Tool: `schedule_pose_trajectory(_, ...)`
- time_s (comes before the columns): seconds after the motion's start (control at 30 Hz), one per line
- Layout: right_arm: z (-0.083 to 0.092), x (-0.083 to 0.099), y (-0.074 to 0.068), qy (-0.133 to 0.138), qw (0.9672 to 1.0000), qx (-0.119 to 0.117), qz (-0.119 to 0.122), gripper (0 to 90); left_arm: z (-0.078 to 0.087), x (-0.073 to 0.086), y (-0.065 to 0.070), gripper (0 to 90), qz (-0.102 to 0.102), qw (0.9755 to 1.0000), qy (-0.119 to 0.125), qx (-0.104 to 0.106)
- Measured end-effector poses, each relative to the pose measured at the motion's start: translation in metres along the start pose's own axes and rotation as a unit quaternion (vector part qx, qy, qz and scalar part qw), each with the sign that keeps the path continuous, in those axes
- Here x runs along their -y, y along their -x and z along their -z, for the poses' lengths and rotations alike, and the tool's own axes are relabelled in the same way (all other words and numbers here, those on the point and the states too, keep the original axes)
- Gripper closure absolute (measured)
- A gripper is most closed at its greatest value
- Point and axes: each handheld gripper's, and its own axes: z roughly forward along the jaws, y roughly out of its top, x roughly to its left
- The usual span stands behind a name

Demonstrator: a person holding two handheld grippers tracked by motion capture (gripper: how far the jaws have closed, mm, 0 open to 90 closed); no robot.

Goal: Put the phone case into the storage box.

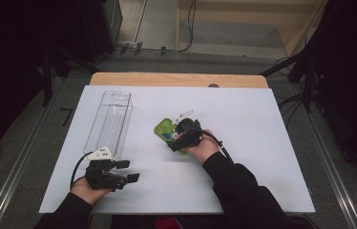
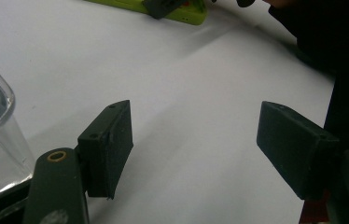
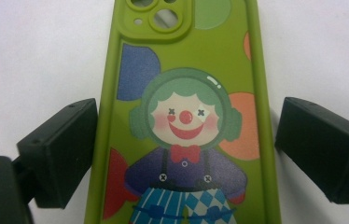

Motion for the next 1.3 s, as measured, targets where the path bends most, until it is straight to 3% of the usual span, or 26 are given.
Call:
schedule_pose_trajectory(0.1, 0.0, 0.0, 0.0, 0.001, 1.0, 0.002, 0.002, 6.7, 0.0, 0.0, 0.0, 27.7, 0.0, 1.0, 0.0, 0.0)
schedule_pose_trajectory(0.2, 0.003, 0.001, 0.0, 0.004, 1.0, 0.004, -0.001, 13.6, 0.0, 0.0, 0.0, 27.7, 0.0, 1.0, 0.0, 0.0)
schedule_pose_trajectory(0.97, 0.004, 0.001, 0.004, 0.009, 0.9999, -0.008, -0.008, 14.3, 0.001, 0.0, 0.0, 27.7, 0.0, 1.0, 0.004, 0.0)
schedule_pose_trajectory(1.3, 0.015, -0.002, 0.004, 0.024, 0.9995, -0.017, -0.013, 14.3, 0.001, 0.0, 0.0, 27.7, 0.001, 1.0, 0.004, 0.001)
